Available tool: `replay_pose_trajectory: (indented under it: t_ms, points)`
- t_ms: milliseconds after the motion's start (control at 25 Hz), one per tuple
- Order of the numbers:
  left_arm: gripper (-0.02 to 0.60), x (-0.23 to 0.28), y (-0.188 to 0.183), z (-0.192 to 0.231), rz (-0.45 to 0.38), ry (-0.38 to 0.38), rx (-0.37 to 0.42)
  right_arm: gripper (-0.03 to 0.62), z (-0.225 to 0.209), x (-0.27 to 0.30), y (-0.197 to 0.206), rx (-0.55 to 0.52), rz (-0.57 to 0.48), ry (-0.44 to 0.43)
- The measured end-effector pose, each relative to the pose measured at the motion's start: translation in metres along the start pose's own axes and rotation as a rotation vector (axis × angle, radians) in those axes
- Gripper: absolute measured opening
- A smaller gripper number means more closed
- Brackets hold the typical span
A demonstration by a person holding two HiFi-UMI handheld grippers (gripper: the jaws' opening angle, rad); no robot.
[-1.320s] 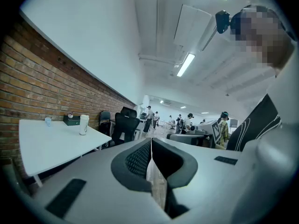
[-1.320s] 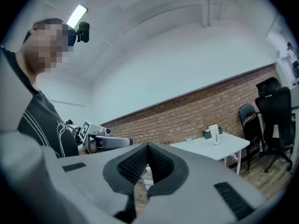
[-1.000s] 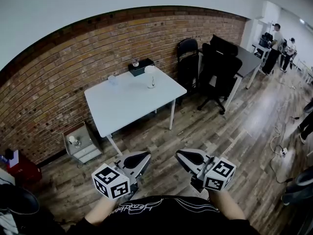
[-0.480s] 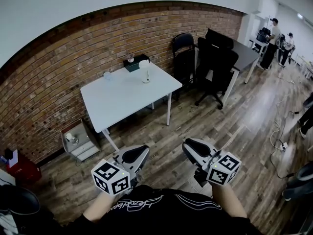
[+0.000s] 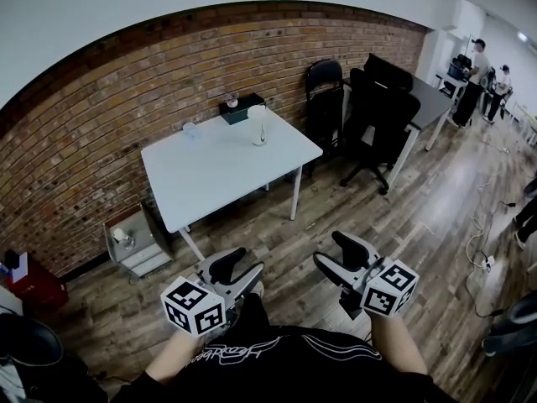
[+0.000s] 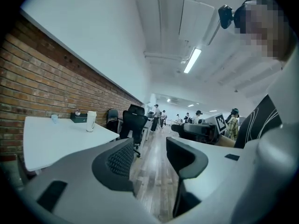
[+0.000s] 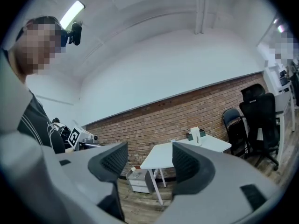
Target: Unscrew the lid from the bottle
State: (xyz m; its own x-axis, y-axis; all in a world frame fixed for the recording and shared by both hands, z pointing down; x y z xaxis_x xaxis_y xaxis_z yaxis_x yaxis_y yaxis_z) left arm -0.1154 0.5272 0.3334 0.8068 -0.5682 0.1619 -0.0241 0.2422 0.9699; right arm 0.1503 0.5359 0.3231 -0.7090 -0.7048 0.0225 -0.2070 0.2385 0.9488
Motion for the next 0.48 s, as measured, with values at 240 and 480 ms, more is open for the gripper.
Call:
replay_pose_trajectory:
  t_ms: [240,480]
  points:
    - [0.305,0.024,-0.011,0.056,-0.029,-0.008,-0.002,0.314,-0.031,0.053,-0.015,-0.018,0.004,0.005]
    - [0.334,0.064,-0.02,0.136,-0.02,-0.023,-0.023,0.337,-0.081,0.118,-0.025,0.005,0.02,0.02]
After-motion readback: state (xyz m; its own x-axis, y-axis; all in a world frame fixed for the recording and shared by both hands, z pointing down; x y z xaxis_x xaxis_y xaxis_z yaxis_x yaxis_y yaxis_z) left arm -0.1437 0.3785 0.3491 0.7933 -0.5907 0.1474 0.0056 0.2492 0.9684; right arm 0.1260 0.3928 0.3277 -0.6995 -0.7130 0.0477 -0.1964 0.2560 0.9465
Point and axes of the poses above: the fingertips, and each gripper's own axes: x forward along the fingers, z to its left, y out of its underside, the point moved 8 cm from there along -x, backward along the fingers, and after that the axes turned 4 degrees about x, right-handed, at the moved point
